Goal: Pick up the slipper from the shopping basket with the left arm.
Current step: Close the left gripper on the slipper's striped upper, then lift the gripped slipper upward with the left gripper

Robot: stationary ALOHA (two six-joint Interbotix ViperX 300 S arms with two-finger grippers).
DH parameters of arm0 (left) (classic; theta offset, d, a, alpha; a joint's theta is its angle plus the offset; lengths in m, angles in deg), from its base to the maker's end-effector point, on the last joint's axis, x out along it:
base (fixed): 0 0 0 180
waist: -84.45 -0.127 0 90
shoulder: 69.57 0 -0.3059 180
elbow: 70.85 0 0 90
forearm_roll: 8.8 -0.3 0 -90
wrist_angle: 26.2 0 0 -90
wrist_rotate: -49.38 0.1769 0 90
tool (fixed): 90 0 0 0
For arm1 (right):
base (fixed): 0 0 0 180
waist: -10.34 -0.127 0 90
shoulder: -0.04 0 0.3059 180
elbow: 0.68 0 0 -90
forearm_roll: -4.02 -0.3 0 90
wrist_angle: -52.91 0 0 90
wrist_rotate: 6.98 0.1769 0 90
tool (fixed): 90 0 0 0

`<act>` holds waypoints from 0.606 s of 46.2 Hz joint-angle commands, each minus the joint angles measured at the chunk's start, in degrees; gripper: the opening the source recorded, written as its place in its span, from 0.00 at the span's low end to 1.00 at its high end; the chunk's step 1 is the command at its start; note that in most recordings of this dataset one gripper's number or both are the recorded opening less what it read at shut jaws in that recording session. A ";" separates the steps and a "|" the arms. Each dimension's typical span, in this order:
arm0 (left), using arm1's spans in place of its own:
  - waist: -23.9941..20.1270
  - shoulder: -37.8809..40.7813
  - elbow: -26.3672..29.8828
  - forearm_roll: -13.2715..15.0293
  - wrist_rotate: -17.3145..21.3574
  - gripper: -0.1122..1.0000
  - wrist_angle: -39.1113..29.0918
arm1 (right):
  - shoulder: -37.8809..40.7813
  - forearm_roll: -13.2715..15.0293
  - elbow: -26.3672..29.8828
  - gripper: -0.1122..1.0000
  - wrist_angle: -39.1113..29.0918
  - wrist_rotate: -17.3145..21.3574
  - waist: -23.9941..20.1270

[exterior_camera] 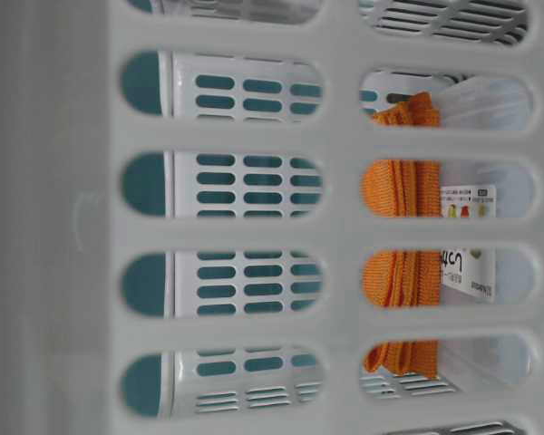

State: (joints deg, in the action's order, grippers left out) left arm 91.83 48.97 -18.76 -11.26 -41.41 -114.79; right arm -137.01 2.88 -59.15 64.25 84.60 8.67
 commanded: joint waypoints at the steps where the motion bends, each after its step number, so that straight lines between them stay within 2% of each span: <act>1: 0.00 -0.79 1.49 -0.18 0.09 0.14 0.35 | 0.26 -0.09 0.35 0.10 0.26 0.09 -0.09; 28: -0.09 -0.44 1.58 -0.18 0.00 0.14 0.44 | 0.26 -0.18 0.35 0.10 0.44 0.09 -0.09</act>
State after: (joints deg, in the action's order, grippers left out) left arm 91.66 49.59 -18.67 -11.26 -41.41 -114.61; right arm -137.01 2.88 -59.15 64.25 84.60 8.67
